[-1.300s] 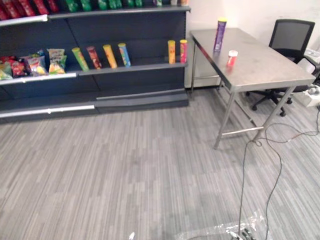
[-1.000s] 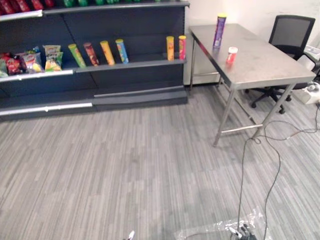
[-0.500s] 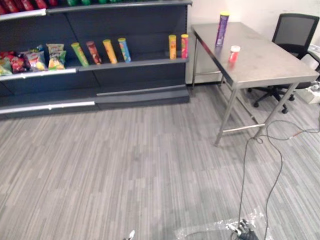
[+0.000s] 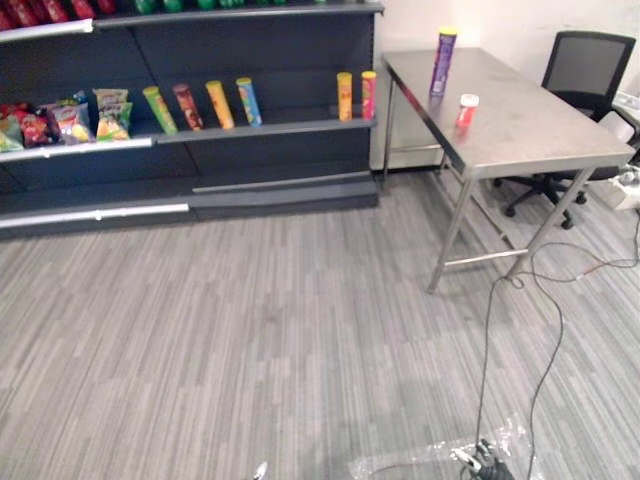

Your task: Put the gum and the chips on the shelf.

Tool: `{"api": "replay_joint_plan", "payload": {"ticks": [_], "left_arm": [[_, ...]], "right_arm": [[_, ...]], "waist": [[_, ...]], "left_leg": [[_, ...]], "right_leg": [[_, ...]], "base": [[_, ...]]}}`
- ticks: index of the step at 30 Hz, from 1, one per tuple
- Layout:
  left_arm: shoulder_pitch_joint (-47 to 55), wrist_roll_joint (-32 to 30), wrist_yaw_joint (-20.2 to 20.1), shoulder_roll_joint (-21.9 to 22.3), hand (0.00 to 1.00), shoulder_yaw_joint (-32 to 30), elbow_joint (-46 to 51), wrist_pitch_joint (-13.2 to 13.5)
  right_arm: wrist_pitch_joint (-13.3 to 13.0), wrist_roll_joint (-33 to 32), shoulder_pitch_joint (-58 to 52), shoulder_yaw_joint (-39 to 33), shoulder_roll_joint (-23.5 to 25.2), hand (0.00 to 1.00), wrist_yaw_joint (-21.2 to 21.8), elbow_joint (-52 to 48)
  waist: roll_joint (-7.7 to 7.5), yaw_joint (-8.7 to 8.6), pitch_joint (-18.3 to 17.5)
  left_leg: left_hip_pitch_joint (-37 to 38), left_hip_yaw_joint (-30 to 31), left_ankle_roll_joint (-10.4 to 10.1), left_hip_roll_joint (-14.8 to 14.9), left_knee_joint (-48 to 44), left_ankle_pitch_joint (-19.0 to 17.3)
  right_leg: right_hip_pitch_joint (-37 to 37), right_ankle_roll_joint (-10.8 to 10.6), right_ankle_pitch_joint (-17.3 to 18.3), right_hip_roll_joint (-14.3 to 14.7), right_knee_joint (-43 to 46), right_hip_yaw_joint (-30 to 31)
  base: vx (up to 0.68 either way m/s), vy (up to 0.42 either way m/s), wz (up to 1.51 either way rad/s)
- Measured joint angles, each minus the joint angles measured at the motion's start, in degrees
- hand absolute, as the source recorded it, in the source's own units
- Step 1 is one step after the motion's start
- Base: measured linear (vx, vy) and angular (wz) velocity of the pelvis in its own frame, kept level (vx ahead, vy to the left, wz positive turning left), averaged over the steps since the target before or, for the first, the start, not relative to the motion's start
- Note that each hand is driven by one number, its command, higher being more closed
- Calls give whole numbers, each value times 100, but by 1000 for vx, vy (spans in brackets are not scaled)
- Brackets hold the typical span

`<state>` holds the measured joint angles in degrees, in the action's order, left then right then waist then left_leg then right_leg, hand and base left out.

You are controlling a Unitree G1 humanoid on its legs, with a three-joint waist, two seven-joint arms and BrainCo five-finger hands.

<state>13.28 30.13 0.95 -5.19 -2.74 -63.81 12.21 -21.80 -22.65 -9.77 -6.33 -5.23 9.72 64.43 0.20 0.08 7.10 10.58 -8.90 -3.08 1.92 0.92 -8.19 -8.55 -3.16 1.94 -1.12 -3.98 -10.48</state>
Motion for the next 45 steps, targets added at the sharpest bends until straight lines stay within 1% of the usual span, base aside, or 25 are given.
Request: {"api": "replay_joint_plan", "payload": {"ticks": [6, 10, 12, 14, 15, 16, 17, 18, 20, 22, 26, 27, 29, 30, 31, 35, 36, 37, 39, 40, 41, 42, 43, 44, 45], "left_arm": [[-27, 4, 160, -3, 0, 0, 13, 3], [-108, 8, 302, -90, 0, -12, 49, 3], [-169, 5, 328, -133, 0, -78, 61, 9], [-190, 3, 324, -124, 0, -170, 116, 9], [-189, 0, 314, -125, 0, -181, 119, 3], [-187, -1, 282, -124, 0, -220, 157, -6], [-150, -2, 276, -106, 0, -227, 229, -34], [-135, -3, 274, -70, 0, -239, 240, -35], [-68, -10, 268, 13, 0, -362, 241, -47], [51, -56, 242, 169, 0, -445, 237, -45], [168, -190, 129, 169, 0, -447, 229, -28], [192, -218, 93, 169, 0, -449, 229, -29], [241, -224, 43, 175, 0, -444, 227, -38], [278, -225, 29, 166, 0, -442, 223, -49], [307, -233, 20, 166, 0, -434, 216, -57], [262, -235, -8, -27, 0, -423, 206, -119], [235, -249, -9, -28, 0, -422, 199, -119], [216, -273, -11, -26, 0, -427, 172, -117], [253, -403, -34, -72, 0, -416, 163, -123], [279, -417, -69, -76, 0, -414, 187, -123], [284, -441, -78, -70, 0, -406, 230, -127], [259, -442, -78, -75, 0, -391, 237, -127], [206, -431, -63, -97, 0, -388, 250, -128], [192, -423, -57, -105, 0, -381, 266, -129], [175, -415, -40, -96, 0, -377, 300, -124]], "right_arm": [[-21, 197, 17, 21, -7, 0, -48, -60], [-169, 250, 67, 178, 0, 0, -224, -78], [-198, 253, 61, 218, 22, 0, -323, -77], [-176, 254, 63, 215, 0, 0, -323, -91], [-147, 256, 56, 215, -12, 0, -324, -100], [-119, 269, 56, 214, -18, 0, -338, -102], [-83, 335, 38, 213, -58, 0, -368, -102], [-49, 410, 31, 211, -87, 0, -408, -102], [27, 490, 5, 204, -134, 0, -522, -103], [26, 492, -21, 32, -176, 0, -546, -100], [-22, 525, -151, -64, -164, 0, -483, -102], [-52, 529, -175, -64, -166, 0, -438, -100], [-132, 528, -184, -59, -169, 0, -417, -98], [-184, 529, -163, -73, -183, 0, -428, -96], [-277, 538, -148, -108, -161, 0, -429, -101], [-366, 534, -85, -234, -38, 0, -531, -99], [-364, 529, -69, -238, 22, 0, -560, -96], [-364, 529, -74, -241, 48, 0, -558, -96], [-385, 551, -97, -337, 75, 0, -551, -113], [-390, 587, -103, -337, 76, 0, -544, -132], [-394, 586, -110, -334, 84, 0, -550, -200], [-394, 586, -107, -321, 87, 0, -551, -232], [-393, 581, -97, -218, 81, 0, -555, -271], [-396, 581, -89, -191, 76, 0, -554, -286], [-397, 581, -58, -158, 72, 0, -562, -286]], "waist": [[-19, 0, 53], [-104, -19, 241], [-216, -26, 318], [-232, -8, 409], [-169, -10, 468], [-192, -7, 534], [-125, 7, 600], [-153, 17, 637], [-48, 19, 735], [86, 15, 828], [84, 1, 833], [98, -4, 837], [133, 4, 845], [166, 12, 829], [68, 37, 810], [-171, 26, 647], [-202, 24, 604], [-185, 21, 587], [-175, 2, 527], [-171, 4, 501], [-122, -15, 511], [-138, -18, 506], [-181, -23, 511], [-179, -32, 514], [-146, -95, 518]], "left_leg": [[-32, 17, 0, 11, -72, 0], [-161, 163, -14, -10, -345, -15], [-374, 195, -45, -17, -662, -95], [-698, 147, -105, 35, -1291, -338], [-864, 82, -157, 89, -1682, -454], [-1184, -129, -169, 177, -2438, -456], [-1585, -306, -193, 334, -3267, -321], [-1773, -332, -201, 392, -3634, -217], [-2072, -318, -115, 542, -4206, -277], [-2219, -289, -146, 696, -3862, -372], [-2239, 176, -303, 823, -2300, -61], [-2220, 349, -430, 911, -1874, 65], [-2118, 438, -521, 1046, -1724, 140], [-2094, 376, -492, 1006, -1934, 285], [-2067, 280, -313, 806, -2281, 200], [-2176, -12, 76, 289, -2823, -489], [-2089, -59, 162, 166, -2799, -582], [-2008, -109, 179, 132, -2745, -602], [-1587, -231, 269, -51, -2354, -633], [-1290, -293, 385, -113, -2083, -672], [-1045, -296, 497, -131, -1891, -676], [-960, -293, 537, -120, -1849, -702], [-743, -294, 560, -101, -1696, -723], [-627, -294, 540, -68, -1622, -710], [-406, -301, 515, 53, -1445, -707]], "right_leg": [[41, 27, 35, -13, 165, -37], [259, 80, 416, -141, 856, -211], [476, 129, 656, -246, 1317, -348], [715, 187, 953, -346, 1835, -431], [767, 237, 1140, -362, 2010, -445], [775, 257, 1234, -391, 2154, -431], [776, 293, 1280, -401, 2263, -393], [774, 304, 1298, -404, 2309, -359], [706, 328, 1315, -415, 2327, -266], [696, 327, 1315, -463, 2325, -27], [602, 196, 1392, -576, 2323, 161], [538, 91, 1453, -593, 2325, 196], [423, -125, 1581, -607, 2388, 376], [334, -248, 1651, -690, 2417, 502], [152, -330, 1692, -867, 2279, 662], [104, -450, 1575, -1446, 2304, 875], [425, -561, 1328, -1556, 2954, 995], [650, -545, 1163, -1600, 3347, 1055], [1187, -457, 376, -1823, 4493, 1077], [1486, -379, -242, -1952, 5032, 1036], [1727, -285, -300, -2018, 5552, 922], [1859, -185, -90, -2006, 5819, 809], [2075, -101, 470, -1967, 6146, 488], [2150, -107, 691, -1880, 6156, 291], [2257, -55, 998, -1609, 5850, -89]], "base": [[-5, -2, 1], [-84, -28, 23], [-81, -33, 44], [-116, -41, 30], [-167, -67, 21], [-158, -80, 6], [-137, -75, -4], [-67, -29, -17], [-23, 33, -25], [25, 104, -45], [149, 197, -21], [201, 296, -21], [272, 396, -37], [371, 498, -58], [318, 409, -51], [319, 363, -16], [320, 299, 1], [302, 248, -4], [358, 224, -15], [398, 170, -20], [325, 103, -18], [331, 49, -13], [262, 4, -10], [341, -36, -9], [349, -85, 2]]}}
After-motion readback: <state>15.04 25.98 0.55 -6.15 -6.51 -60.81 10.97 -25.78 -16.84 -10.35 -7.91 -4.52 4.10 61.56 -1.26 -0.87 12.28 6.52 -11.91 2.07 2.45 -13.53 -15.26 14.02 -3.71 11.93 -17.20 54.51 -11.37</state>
